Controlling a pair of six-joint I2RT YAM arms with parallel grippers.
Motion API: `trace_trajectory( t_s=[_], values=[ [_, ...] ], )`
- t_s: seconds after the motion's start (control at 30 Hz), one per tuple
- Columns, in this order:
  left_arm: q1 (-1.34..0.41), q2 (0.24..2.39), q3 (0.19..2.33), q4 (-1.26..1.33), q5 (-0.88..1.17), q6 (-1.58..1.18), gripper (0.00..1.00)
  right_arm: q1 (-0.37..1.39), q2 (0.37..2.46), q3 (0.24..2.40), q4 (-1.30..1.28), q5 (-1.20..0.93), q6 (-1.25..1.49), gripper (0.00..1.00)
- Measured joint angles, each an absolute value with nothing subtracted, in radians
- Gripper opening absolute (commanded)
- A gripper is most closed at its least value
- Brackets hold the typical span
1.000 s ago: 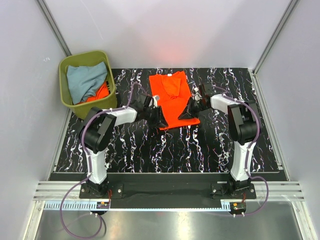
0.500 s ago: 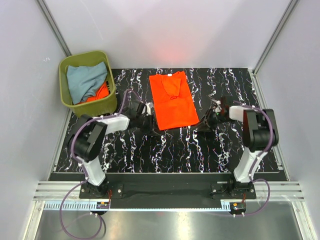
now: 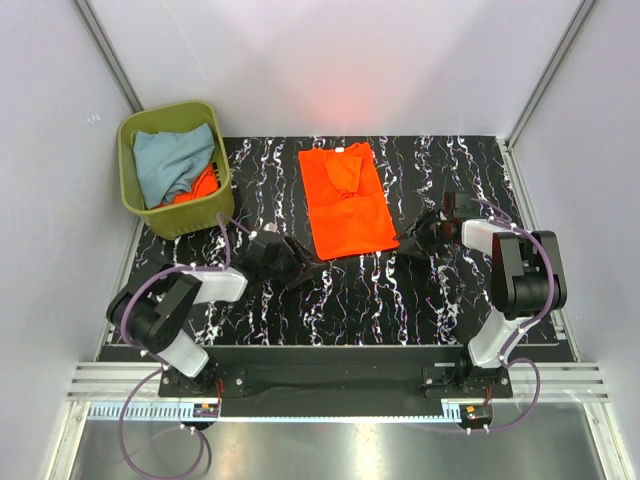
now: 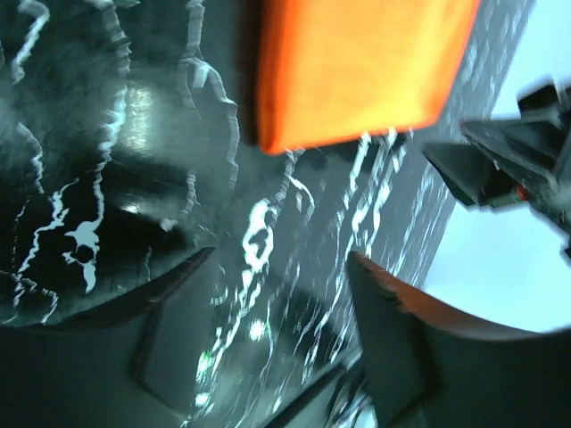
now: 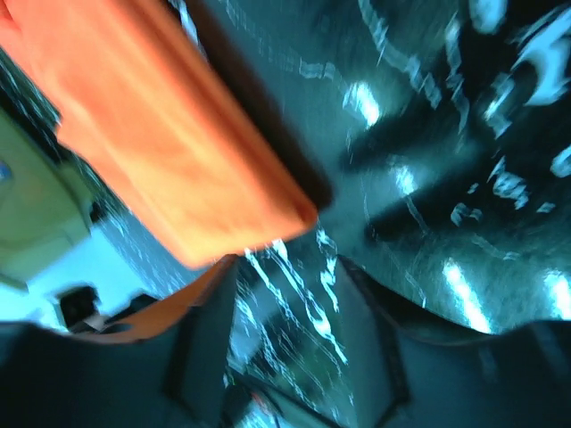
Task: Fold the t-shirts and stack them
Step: Fold the tshirt
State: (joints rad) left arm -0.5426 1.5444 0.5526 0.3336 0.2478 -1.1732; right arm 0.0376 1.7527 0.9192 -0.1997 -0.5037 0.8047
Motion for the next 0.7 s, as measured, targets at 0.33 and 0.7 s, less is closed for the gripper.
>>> trace_trajectory(
  t_s=[0.33, 0.7],
  values=[
    [-0.605, 1.662, 0.542, 0.554, -0.014, -1.504, 0.53, 0.037, 1.788, 0.897, -0.103, -0.437, 0.926, 0.49],
    [-0.651, 1.693, 0.565, 0.472, -0.103, -1.660, 0.46, 0.037, 1.801, 0.883, -0.041, -0.438, 0.970, 0.43]
  ],
)
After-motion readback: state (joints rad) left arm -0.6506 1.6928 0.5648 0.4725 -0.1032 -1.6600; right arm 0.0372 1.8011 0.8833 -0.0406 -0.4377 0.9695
